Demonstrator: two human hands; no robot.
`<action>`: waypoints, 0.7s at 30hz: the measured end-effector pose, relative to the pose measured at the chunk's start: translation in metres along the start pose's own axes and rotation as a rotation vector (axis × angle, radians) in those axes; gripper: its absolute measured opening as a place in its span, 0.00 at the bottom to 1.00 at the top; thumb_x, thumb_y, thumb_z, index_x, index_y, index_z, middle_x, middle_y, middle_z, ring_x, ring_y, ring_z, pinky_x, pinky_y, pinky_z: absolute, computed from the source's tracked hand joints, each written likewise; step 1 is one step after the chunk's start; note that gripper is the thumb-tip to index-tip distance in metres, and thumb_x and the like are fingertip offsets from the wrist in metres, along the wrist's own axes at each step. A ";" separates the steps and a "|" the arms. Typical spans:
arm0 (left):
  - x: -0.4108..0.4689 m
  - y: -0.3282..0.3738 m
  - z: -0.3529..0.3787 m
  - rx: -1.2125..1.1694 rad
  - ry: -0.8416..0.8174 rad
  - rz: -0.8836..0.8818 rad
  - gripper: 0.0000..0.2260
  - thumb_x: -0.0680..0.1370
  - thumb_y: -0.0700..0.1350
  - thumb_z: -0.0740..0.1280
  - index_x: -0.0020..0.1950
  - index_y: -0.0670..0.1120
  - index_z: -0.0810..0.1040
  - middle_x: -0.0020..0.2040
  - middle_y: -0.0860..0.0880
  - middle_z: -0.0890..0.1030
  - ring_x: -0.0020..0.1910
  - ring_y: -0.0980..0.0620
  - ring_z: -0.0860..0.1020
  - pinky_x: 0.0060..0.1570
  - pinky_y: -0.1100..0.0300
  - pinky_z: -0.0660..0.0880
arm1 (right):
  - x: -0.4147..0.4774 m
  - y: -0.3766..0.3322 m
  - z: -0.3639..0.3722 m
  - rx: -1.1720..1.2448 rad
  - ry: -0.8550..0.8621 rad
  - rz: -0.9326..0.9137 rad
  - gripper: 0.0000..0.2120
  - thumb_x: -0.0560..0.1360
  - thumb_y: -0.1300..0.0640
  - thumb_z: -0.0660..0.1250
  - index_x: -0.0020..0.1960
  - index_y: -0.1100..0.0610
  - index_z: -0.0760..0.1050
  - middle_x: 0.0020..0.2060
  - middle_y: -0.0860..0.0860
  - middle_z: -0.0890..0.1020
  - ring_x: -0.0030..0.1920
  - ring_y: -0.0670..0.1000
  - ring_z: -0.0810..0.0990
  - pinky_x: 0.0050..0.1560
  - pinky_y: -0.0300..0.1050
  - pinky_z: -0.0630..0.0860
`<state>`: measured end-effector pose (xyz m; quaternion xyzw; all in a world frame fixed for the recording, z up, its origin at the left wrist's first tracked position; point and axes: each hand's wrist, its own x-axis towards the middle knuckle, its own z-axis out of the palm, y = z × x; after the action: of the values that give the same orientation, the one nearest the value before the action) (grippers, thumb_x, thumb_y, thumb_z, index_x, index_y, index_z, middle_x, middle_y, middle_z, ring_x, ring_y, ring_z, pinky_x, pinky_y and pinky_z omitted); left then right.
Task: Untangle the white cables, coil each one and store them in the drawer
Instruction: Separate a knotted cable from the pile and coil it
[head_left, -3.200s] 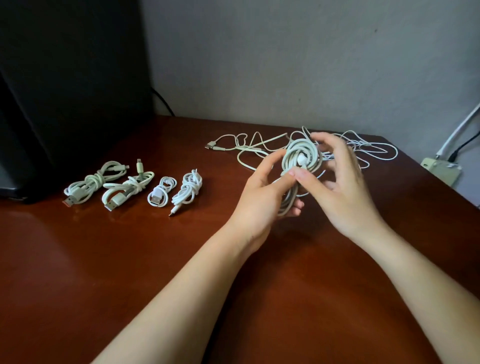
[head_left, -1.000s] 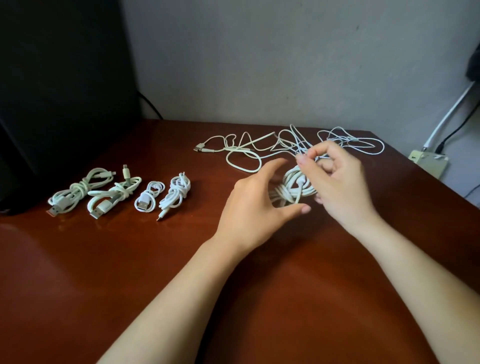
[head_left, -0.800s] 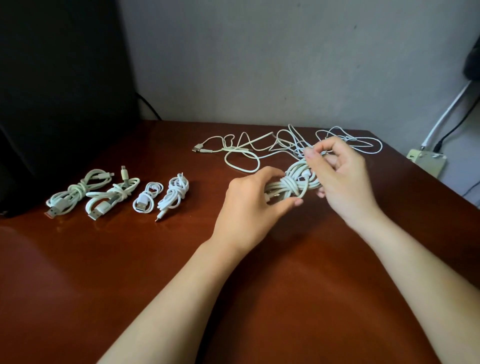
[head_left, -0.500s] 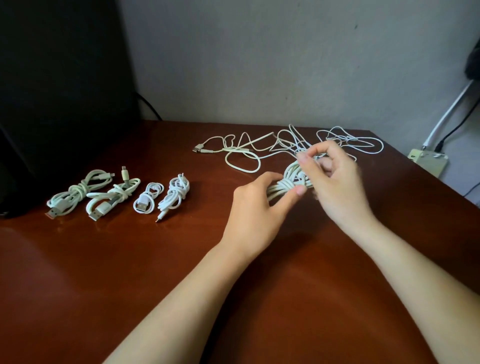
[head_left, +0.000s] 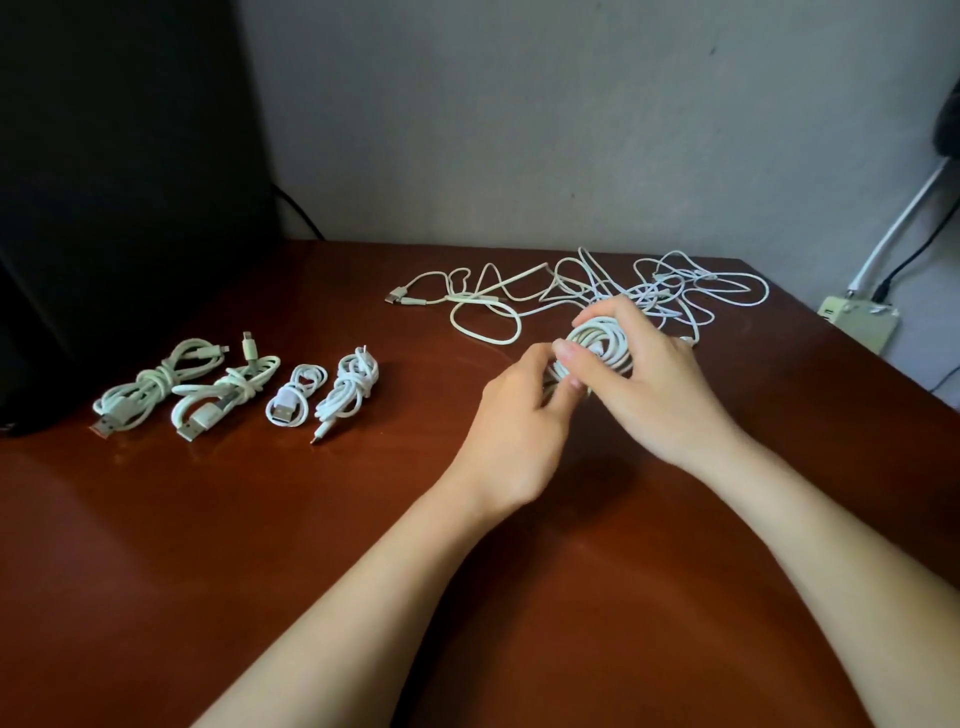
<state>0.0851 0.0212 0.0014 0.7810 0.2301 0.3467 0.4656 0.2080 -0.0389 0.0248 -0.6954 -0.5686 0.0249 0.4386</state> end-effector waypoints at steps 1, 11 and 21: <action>0.000 0.001 -0.001 0.004 -0.008 0.008 0.02 0.81 0.43 0.61 0.50 0.47 0.72 0.38 0.58 0.72 0.35 0.60 0.69 0.40 0.62 0.65 | 0.000 0.000 0.000 -0.007 0.002 -0.015 0.09 0.75 0.47 0.67 0.51 0.50 0.71 0.36 0.42 0.81 0.41 0.36 0.76 0.41 0.24 0.66; -0.001 0.005 -0.005 0.097 -0.065 0.076 0.10 0.81 0.42 0.61 0.63 0.45 0.73 0.46 0.53 0.76 0.44 0.56 0.72 0.46 0.64 0.67 | 0.003 0.008 0.001 -0.081 0.083 -0.158 0.08 0.74 0.57 0.56 0.50 0.56 0.71 0.31 0.42 0.75 0.33 0.41 0.74 0.36 0.26 0.65; -0.004 0.009 0.008 -0.280 -0.069 -0.221 0.12 0.83 0.47 0.58 0.56 0.40 0.73 0.36 0.48 0.75 0.33 0.51 0.74 0.38 0.56 0.72 | 0.003 0.015 0.000 0.010 -0.014 -0.049 0.11 0.81 0.50 0.56 0.54 0.55 0.73 0.32 0.52 0.77 0.33 0.47 0.71 0.35 0.33 0.65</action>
<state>0.0894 0.0099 0.0057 0.6898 0.2480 0.2953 0.6128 0.2207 -0.0359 0.0167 -0.6789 -0.5882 0.0219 0.4389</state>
